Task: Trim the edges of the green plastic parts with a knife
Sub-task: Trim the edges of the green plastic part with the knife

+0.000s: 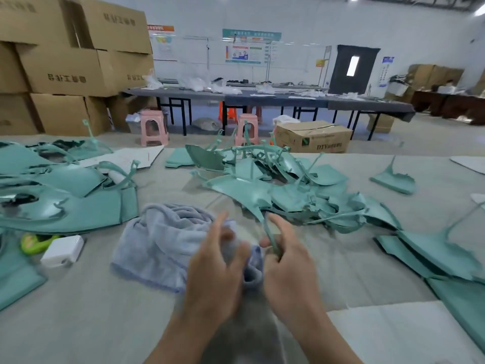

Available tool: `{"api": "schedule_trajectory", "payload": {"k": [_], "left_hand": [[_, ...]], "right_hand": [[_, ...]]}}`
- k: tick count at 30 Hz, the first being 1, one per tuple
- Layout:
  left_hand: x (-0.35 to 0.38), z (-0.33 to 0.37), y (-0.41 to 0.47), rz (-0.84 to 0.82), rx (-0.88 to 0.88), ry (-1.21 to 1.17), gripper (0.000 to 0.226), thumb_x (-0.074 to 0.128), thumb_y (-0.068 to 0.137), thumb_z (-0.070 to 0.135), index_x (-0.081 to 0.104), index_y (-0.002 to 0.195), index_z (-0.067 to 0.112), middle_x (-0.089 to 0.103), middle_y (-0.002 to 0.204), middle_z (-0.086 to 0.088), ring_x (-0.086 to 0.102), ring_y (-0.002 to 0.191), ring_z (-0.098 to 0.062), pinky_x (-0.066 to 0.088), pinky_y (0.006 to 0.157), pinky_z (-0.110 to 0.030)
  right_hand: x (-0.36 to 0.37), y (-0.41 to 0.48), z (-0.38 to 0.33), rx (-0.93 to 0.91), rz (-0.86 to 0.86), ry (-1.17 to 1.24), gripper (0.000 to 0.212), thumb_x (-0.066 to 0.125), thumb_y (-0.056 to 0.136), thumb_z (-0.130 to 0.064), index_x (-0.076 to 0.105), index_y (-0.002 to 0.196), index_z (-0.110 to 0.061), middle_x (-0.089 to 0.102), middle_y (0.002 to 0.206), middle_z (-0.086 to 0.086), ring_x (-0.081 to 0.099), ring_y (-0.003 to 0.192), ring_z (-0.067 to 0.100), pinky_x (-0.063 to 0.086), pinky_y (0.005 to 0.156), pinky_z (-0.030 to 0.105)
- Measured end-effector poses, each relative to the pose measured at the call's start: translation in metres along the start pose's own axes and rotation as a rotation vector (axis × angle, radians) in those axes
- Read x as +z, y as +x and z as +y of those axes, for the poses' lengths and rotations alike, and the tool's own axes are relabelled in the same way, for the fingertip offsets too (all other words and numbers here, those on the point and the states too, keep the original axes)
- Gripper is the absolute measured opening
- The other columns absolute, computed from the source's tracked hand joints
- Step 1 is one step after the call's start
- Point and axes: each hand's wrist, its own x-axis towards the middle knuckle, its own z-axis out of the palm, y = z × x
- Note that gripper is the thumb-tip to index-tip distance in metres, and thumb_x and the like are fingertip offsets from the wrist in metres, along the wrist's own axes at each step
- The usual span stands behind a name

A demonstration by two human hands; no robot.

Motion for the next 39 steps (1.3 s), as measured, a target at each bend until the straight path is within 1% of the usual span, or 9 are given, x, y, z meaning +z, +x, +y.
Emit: {"api": "schedule_trajectory", "payload": {"k": [2, 5, 10, 14, 19, 26, 33, 36, 39], "left_hand": [[0.013, 0.006, -0.016, -0.122, -0.016, -0.169, 0.058, 0.051, 0.084, 0.053, 0.038, 0.14, 0.061, 0.063, 0.121, 0.032, 0.056, 0.114, 0.011, 0.046, 0.1, -0.021], [0.012, 0.0, -0.018, -0.148, 0.014, -0.301, 0.066, 0.048, 0.084, 0.038, 0.039, 0.148, 0.051, 0.054, 0.14, 0.03, 0.048, 0.132, 0.006, 0.04, 0.113, -0.032], [0.01, -0.004, -0.012, -0.062, -0.173, -0.555, 0.075, 0.068, 0.08, 0.047, 0.04, 0.149, 0.043, 0.052, 0.146, 0.023, 0.051, 0.134, -0.003, 0.044, 0.111, -0.037], [0.005, -0.009, 0.001, 0.024, -0.316, -0.653, 0.079, 0.063, 0.089, -0.011, 0.036, 0.152, 0.029, 0.068, 0.128, 0.014, 0.072, 0.105, -0.014, 0.06, 0.079, -0.027], [-0.007, -0.012, 0.004, 0.169, -0.261, -0.552, 0.069, 0.064, 0.092, -0.009, 0.046, 0.147, 0.029, 0.069, 0.127, 0.005, 0.072, 0.105, -0.012, 0.058, 0.095, -0.04], [-0.018, -0.026, 0.013, 0.173, 0.246, 0.018, 0.08, 0.068, 0.086, -0.002, 0.04, 0.147, 0.041, 0.057, 0.128, 0.026, 0.061, 0.105, 0.016, 0.048, 0.08, 0.0], [-0.011, -0.04, 0.008, -0.07, 0.335, 0.197, 0.081, 0.07, 0.089, 0.011, 0.033, 0.15, 0.05, 0.074, 0.113, 0.012, 0.071, 0.095, -0.001, 0.055, 0.086, -0.015], [-0.013, -0.039, 0.013, 0.027, 0.191, 0.129, 0.062, 0.076, 0.086, 0.015, 0.053, 0.14, 0.037, 0.063, 0.106, 0.033, 0.06, 0.104, 0.013, 0.041, 0.088, 0.002], [-0.019, -0.043, 0.017, 0.037, 0.012, 0.11, 0.031, 0.075, 0.086, 0.011, 0.076, 0.114, 0.024, 0.068, 0.092, 0.035, 0.067, 0.094, 0.011, 0.051, 0.087, -0.009]], "right_hand": [[0.002, -0.004, -0.001, 0.054, -0.156, 0.202, 0.078, 0.048, 0.087, 0.012, 0.047, 0.147, -0.037, 0.068, 0.129, -0.012, 0.063, 0.115, 0.0, 0.05, 0.104, 0.025], [0.003, -0.005, 0.007, 0.172, -0.318, 0.546, 0.068, 0.054, 0.093, 0.009, 0.045, 0.148, -0.03, 0.075, 0.12, -0.004, 0.071, 0.111, 0.015, 0.057, 0.098, 0.041], [0.005, -0.012, 0.013, 0.055, -0.606, 0.48, 0.031, 0.059, 0.095, -0.021, 0.07, 0.124, -0.024, 0.076, 0.112, 0.005, 0.071, 0.109, 0.026, 0.056, 0.098, 0.05], [0.011, -0.012, 0.013, 0.011, -0.35, 0.224, 0.02, 0.062, 0.089, -0.027, 0.079, 0.097, -0.034, 0.077, 0.082, 0.003, 0.069, 0.074, 0.022, 0.056, 0.071, 0.045], [-0.014, 0.006, 0.03, 0.048, 0.091, -0.401, 0.014, 0.061, 0.088, -0.027, 0.071, 0.08, -0.022, 0.071, 0.073, -0.005, 0.064, 0.074, 0.017, 0.051, 0.067, 0.034], [-0.031, 0.022, 0.058, 0.182, -0.235, -0.773, 0.011, 0.054, 0.093, -0.037, 0.058, 0.094, -0.027, 0.054, 0.097, -0.004, 0.055, 0.093, 0.021, 0.043, 0.078, 0.032], [-0.029, 0.026, 0.063, 0.261, -0.263, -0.702, 0.013, 0.052, 0.088, -0.014, 0.055, 0.082, -0.025, 0.061, 0.083, -0.003, 0.056, 0.076, 0.02, 0.045, 0.065, 0.037], [-0.036, 0.029, 0.061, 0.125, -0.064, -0.44, 0.02, 0.055, 0.095, -0.014, 0.052, 0.076, -0.02, 0.06, 0.07, -0.001, 0.055, 0.065, 0.021, 0.042, 0.057, 0.037], [-0.031, 0.03, 0.053, 0.07, 0.06, -0.087, 0.019, 0.059, 0.097, -0.011, 0.053, 0.079, -0.017, 0.066, 0.072, 0.004, 0.058, 0.065, 0.024, 0.047, 0.058, 0.035]]}}
